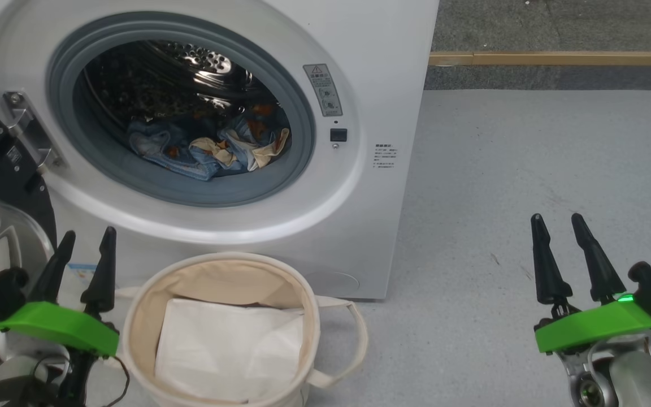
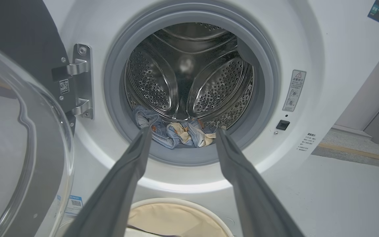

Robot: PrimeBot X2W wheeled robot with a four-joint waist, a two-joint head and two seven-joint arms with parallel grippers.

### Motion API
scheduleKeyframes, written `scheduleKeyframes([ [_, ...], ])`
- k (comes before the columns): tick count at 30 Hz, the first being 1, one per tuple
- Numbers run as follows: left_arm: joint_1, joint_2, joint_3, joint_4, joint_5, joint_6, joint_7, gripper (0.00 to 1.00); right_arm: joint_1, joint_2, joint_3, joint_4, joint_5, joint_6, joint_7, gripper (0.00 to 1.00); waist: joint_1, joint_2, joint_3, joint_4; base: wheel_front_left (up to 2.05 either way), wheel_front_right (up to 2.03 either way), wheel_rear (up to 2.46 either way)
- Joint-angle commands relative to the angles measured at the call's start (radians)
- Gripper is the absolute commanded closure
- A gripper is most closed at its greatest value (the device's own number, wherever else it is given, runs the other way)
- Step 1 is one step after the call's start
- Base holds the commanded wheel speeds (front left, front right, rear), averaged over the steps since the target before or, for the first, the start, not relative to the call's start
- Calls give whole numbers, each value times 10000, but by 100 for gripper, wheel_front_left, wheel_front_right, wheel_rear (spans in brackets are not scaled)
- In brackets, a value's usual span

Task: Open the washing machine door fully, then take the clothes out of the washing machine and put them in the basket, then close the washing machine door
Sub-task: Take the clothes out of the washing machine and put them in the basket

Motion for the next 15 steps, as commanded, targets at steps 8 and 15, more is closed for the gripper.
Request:
scheduleKeyframes([
  [8,-837,129,429,155,-82,176,-225,0,-354,-22,216,-326,9,8,-16,0,0,0,91,-22,18,-18,0],
  [15,-995,-71,200,565,-107,92,-240,0,-415,-19,254,-242,37,8,-54,0,0,0,98,-41,0,0,0],
])
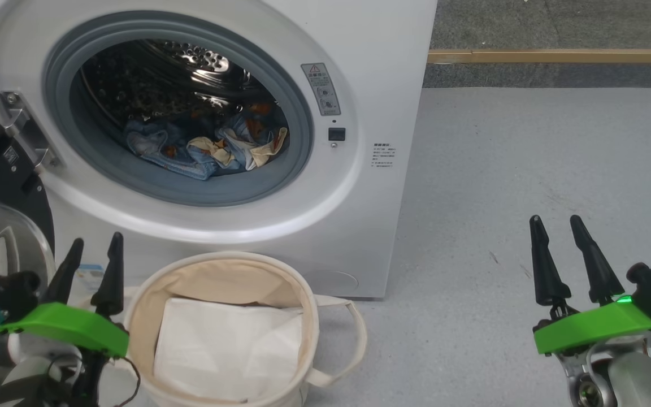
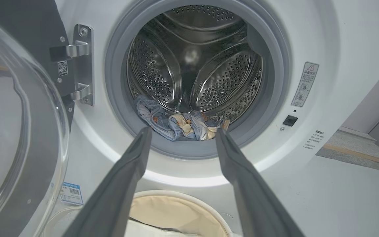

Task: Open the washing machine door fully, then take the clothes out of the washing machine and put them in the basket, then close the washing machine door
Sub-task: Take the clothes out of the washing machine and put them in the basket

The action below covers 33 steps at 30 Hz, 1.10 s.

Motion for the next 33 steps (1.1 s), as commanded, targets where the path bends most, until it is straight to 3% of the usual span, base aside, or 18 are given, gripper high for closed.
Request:
scheduleKeyframes([
  [1,-749,262,318,-164,53,-18,-86,0,-405,-59,238,-278,40,8,-48,0,0,-1,6,-4,0,0,0],
  [11,-2432,-140,-591,1227,905,214,304,0,-645,-102,427,-481,167,8,-105,0,0,-1,476,-199,0,0,0],
  [23,-6372,-126,-1375,4587,1952,405,1171,0,-1412,-167,924,-1194,514,8,-332,0,0,-1,2451,-949,0,0,0],
  [33,-9230,-36,-2394,6456,3380,1238,1209,0,-2070,-30,784,-1709,745,8,-397,0,0,-1,4312,-1485,0,0,0],
])
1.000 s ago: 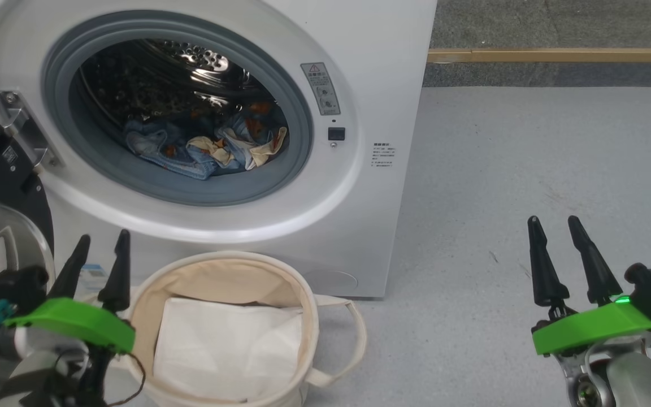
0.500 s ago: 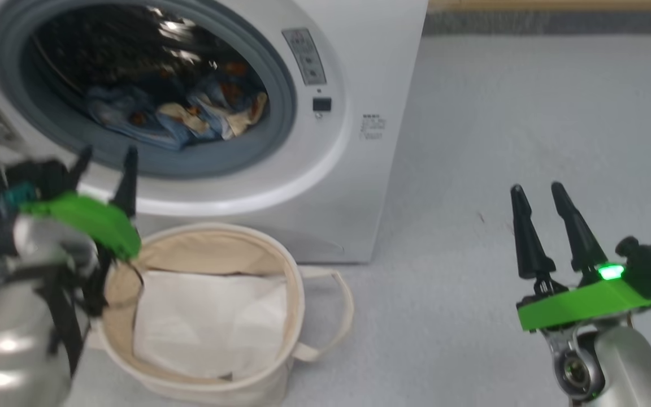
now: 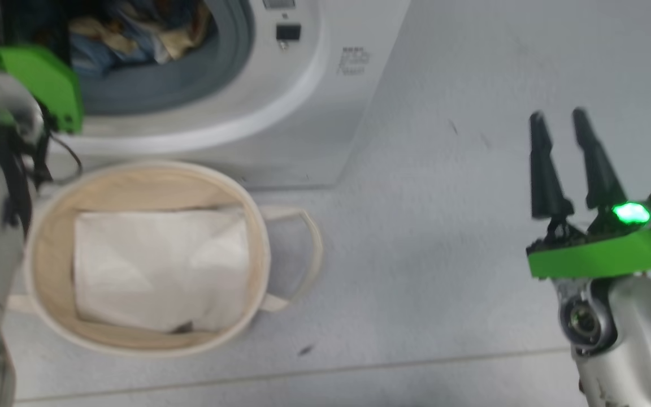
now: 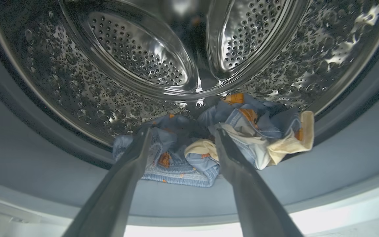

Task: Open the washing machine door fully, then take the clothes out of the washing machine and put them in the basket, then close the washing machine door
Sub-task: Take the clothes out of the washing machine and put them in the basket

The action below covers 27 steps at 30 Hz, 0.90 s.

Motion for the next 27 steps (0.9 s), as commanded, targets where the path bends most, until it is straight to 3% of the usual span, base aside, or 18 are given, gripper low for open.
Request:
scheduleKeyframes([
  [1,-505,493,101,-137,121,82,-2,0,-223,18,91,-402,40,8,-118,0,0,0,703,-324,0,0,0],
  [11,-2929,718,-1164,881,1544,583,453,0,-797,277,-343,-1037,128,8,-122,0,0,0,2404,-615,0,0,0],
  [20,-3900,979,-1571,1252,2040,1875,1460,0,-914,363,-508,-1168,123,8,-123,0,0,0,2967,-655,0,0,0],
  [27,-4164,852,-1903,1312,2314,2532,1637,0,-930,390,-435,-1095,110,8,-123,0,0,0,3026,-558,0,0,0],
])
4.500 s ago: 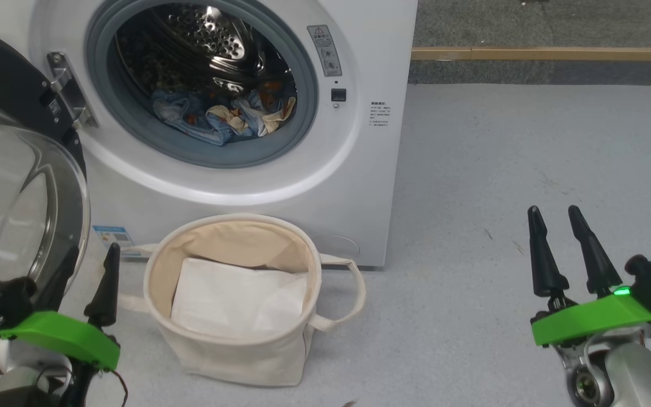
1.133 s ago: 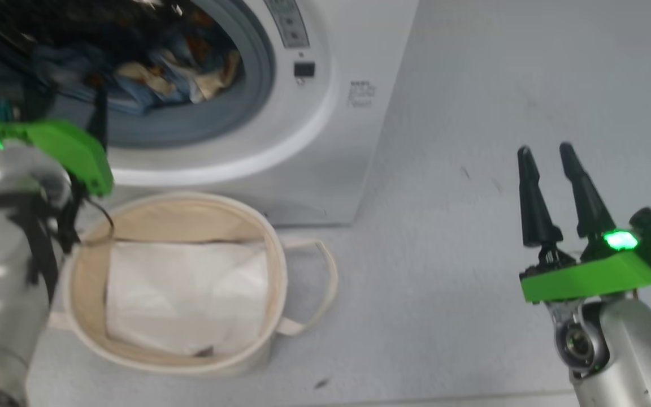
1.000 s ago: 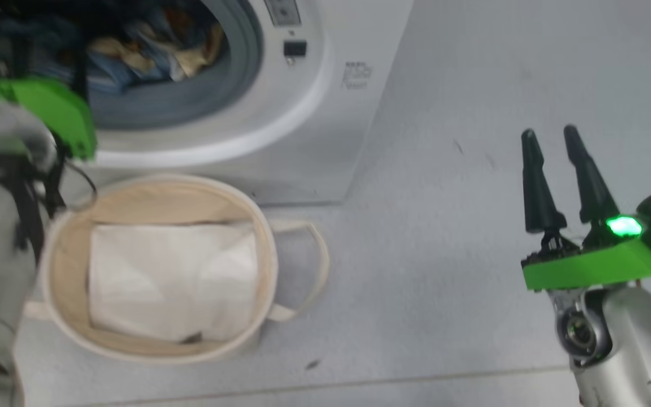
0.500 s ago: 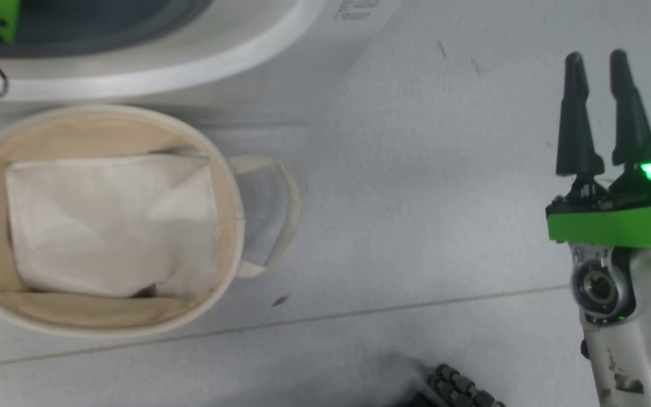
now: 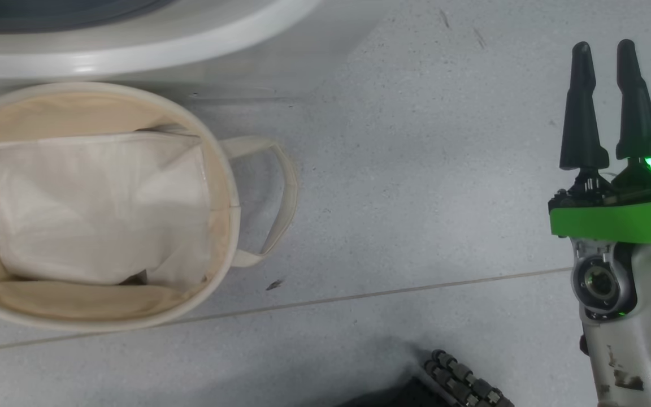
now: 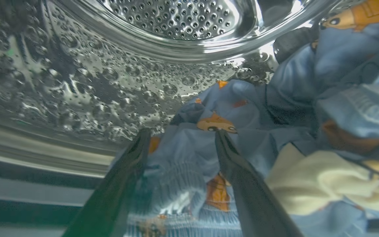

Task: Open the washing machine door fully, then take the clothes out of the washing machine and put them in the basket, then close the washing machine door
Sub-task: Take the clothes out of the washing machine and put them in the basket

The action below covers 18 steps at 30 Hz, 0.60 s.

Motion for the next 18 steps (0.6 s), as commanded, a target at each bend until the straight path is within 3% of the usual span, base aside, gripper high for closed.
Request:
scheduleKeyframes([
  [1,-565,252,-61,-156,188,214,-4,0,44,20,160,-250,17,8,-121,0,-2,0,1,42,0,0,0],
  [7,-493,260,-167,-119,131,214,669,0,21,38,256,-226,8,8,-122,0,-2,0,-27,95,0,0,0],
  [14,-231,329,-147,-102,-122,-173,1349,0,42,49,355,-130,0,8,-122,0,-2,0,-73,69,0,0,0],
  [15,-204,340,-161,-101,-146,-257,1368,37,42,50,358,-117,-5,8,-122,0,-2,0,-78,62,0,0,0],
  [16,-175,348,-148,-100,-195,-327,1386,100,41,50,361,-104,-12,8,-122,0,-2,0,-83,55,0,0,0],
  [18,-147,435,-192,-98,-232,-461,1294,100,39,54,391,-78,-37,8,-122,0,-2,0,-99,24,0,0,0],
])
